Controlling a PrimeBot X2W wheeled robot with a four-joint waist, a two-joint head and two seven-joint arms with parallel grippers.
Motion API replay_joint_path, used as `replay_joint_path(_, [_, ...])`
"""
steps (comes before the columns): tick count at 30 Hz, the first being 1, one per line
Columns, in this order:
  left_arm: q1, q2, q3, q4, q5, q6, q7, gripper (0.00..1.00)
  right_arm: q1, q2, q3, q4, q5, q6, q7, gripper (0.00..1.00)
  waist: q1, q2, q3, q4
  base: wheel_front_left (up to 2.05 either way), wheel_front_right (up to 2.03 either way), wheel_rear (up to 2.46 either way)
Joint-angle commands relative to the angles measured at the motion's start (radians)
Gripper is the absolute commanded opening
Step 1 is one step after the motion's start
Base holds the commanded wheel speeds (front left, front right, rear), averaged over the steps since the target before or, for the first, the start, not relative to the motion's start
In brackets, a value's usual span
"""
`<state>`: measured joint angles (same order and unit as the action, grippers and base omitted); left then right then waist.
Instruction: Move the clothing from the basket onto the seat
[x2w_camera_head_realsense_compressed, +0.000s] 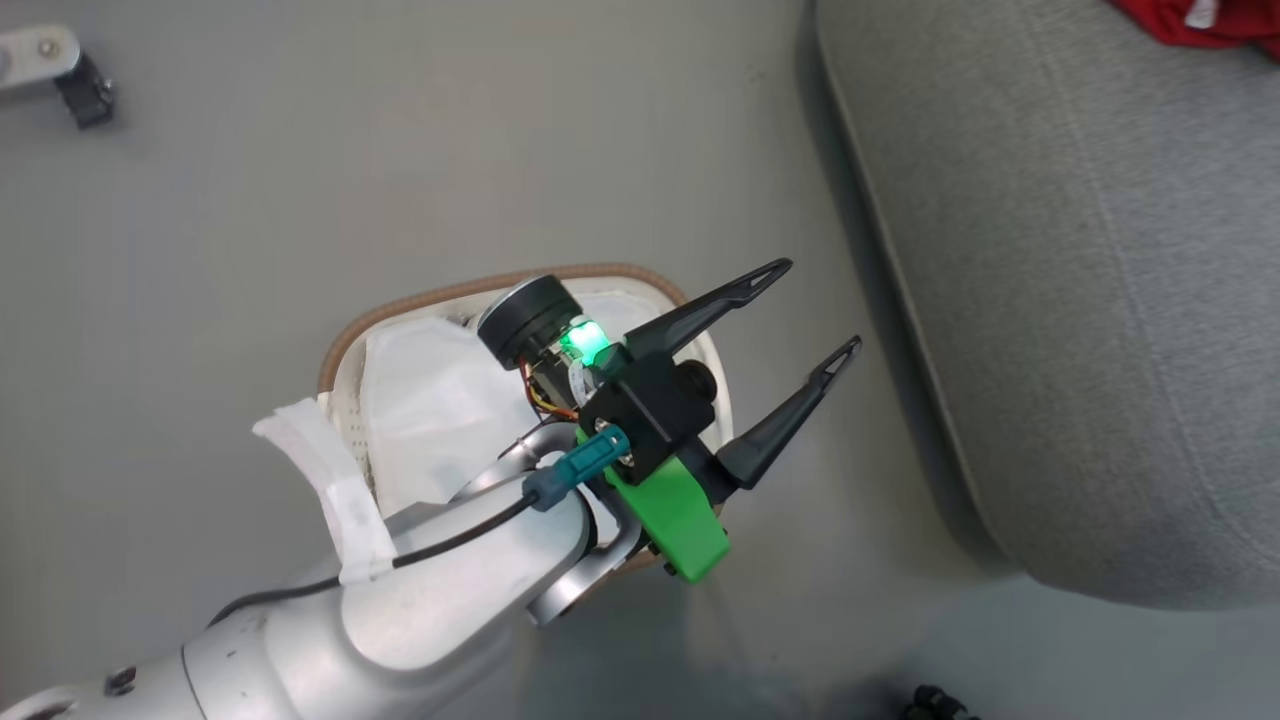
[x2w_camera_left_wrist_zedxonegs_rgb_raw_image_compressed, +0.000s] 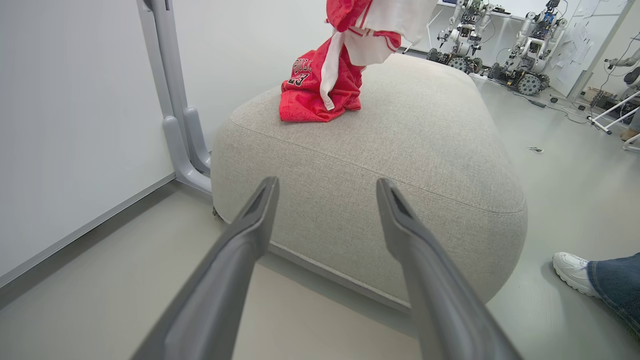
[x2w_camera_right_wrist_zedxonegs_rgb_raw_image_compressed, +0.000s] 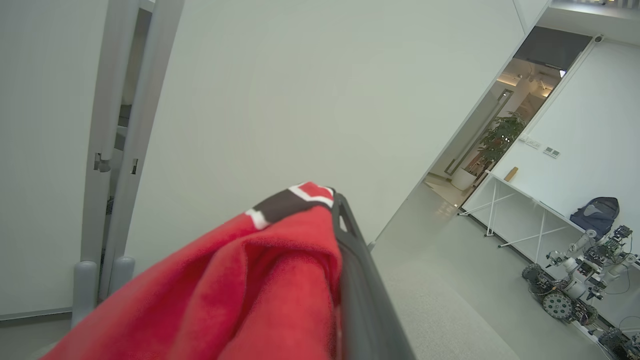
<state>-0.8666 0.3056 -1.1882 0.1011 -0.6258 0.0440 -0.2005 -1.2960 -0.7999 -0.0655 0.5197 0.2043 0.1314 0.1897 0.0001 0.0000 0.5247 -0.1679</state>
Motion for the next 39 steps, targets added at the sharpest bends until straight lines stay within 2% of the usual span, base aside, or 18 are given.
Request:
replay_joint_path(1, [-0.025, -0.001, 0.000, -0.002, 0.007, -0.004, 0.002, 1.00, 0.000, -0.009, -0.012, 0.019, -0.002, -0.001, 0.003, 0.00, -0.0001, 0.0000, 0.094, 0.082, 0.00, 0.00, 0.00])
replay_joint_path(5, [-0.048, -0.014, -0.009, -0.011, 0.030, -0.002, 0.008, 1.00, 0.034, -0.025, -0.056, 0.075, 0.000, -0.001, -0.012, 0.00, -0.0001, 0.0000, 0.137, 0.098, 0.00, 0.00, 0.00])
replay_joint_path(11, [-0.078, -0.018, -0.021, -0.023, 0.055, 0.004, 0.023, 1.00, 0.136, 0.037, -0.116, 0.177, -0.010, -0.001, -0.061, 0.00, -0.0001, 0.0000, 0.185, 0.099, 0.00, 0.00, 0.00])
replay_joint_path(15, [-0.083, -0.014, -0.024, -0.034, 0.058, 0.009, 0.031, 1.00, 0.186, 0.088, -0.103, 0.220, -0.001, -0.001, -0.088, 0.00, -0.0001, 0.0000, 0.195, 0.091, 0.00, 0.00, 0.00])
replay_joint_path(24, [-0.077, 0.004, -0.028, -0.037, 0.052, 0.017, 0.039, 1.00, 0.200, 0.120, -0.078, 0.284, 0.009, -0.001, -0.136, 0.00, -0.0001, 0.0000, 0.188, 0.068, 0.00, 0.00, 0.00])
replay_joint_path(26, [-0.075, 0.003, -0.029, -0.035, 0.052, 0.017, 0.038, 1.00, 0.198, 0.121, -0.069, 0.297, 0.014, -0.001, -0.153, 0.25, -0.0001, 0.0000, 0.184, 0.065, 0.00, 0.00, 0.00])
replay_joint_path(27, [-0.074, 0.002, -0.030, -0.033, 0.050, 0.016, 0.037, 1.00, 0.202, 0.124, -0.066, 0.306, 0.020, -0.001, -0.166, 0.47, -0.0001, 0.0000, 0.181, 0.064, 0.00, 0.00, 0.00])
replay_joint_path(28, [-0.072, 0.001, -0.030, -0.031, 0.049, 0.017, 0.035, 1.00, 0.209, 0.126, -0.061, 0.314, 0.023, -0.001, -0.176, 0.87, -0.0001, 0.0000, 0.178, 0.062, 0.00, 0.00, 0.00])
replay_joint_path(29, [-0.071, -0.001, -0.030, -0.029, 0.048, 0.017, 0.033, 1.00, 0.216, 0.126, -0.051, 0.322, 0.028, -0.001, -0.187, 1.00, -0.0001, 0.0000, 0.175, 0.061, 0.00, 0.00, 0.00])
replay_joint_path(35, [-0.058, 0.012, -0.022, -0.018, 0.042, 0.030, 0.028, 1.00, 0.243, 0.155, 0.010, 0.348, 0.066, -0.001, -0.256, 1.00, -0.0001, 0.0000, 0.156, 0.032, 0.00, 0.00, 0.00])
replay_joint_path(39, [-0.040, 0.020, -0.011, -0.017, 0.032, 0.047, 0.019, 1.00, 0.274, 0.202, 0.056, 0.358, 0.102, -0.001, -0.314, 1.00, -0.0001, 0.0000, 0.133, 0.000, 0.00, 0.00, 0.00])
